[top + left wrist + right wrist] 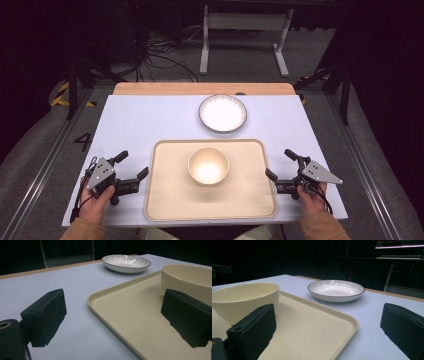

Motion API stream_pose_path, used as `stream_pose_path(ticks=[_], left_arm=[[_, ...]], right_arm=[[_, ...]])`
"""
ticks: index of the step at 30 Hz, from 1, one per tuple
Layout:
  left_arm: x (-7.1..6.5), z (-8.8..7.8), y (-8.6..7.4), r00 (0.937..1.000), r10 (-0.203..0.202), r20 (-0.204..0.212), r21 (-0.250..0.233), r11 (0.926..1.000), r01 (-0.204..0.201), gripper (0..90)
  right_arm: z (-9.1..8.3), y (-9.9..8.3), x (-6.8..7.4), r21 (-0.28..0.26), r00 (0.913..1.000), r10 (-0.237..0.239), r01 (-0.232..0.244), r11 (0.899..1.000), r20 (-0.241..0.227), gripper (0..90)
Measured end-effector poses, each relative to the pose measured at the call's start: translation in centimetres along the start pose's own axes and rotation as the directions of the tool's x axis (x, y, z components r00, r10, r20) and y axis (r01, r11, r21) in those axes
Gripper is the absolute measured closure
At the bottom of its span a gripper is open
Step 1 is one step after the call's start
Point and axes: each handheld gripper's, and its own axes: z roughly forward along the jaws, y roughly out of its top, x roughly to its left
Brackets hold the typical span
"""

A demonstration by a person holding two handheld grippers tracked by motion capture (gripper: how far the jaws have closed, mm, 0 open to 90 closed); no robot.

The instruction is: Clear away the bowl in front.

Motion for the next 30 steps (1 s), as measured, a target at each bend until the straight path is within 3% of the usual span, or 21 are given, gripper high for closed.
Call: stream_pose_path(ticks=[7,11,19,30], left_arm=[[-0.05,0.15,-0.14,1.0,0.002,0.004,0.015,0.9999,-0.002,6.3],[0.08,0.23,-0.13,0.9993,0.019,0.031,0.024,0.9995,-0.02,2.0],[-0.13,0.3,-0.14,0.9992,0.03,0.025,0.025,0.9992,-0.031,0.3],[0.17,0.12,-0.2,0.9997,0.008,0.022,0.01,0.9999,-0.008,0.3]], right_arm=[[-0.01,0.0,0.02,-0.002,1.0,0.001,-0.001,1.0,-0.001,0.7],[-0.05,-0.02,0.05,-0.006,1.0,-0.002,0.003,1.0,0.003,0.6],[-0.13,-0.06,0.07,-0.014,1.0,-0.004,0.005,1.0,0.006,0.5],[-0.15,-0.06,0.09,-0.011,0.9999,-0.005,0.005,1.0,0.009,0.5]])
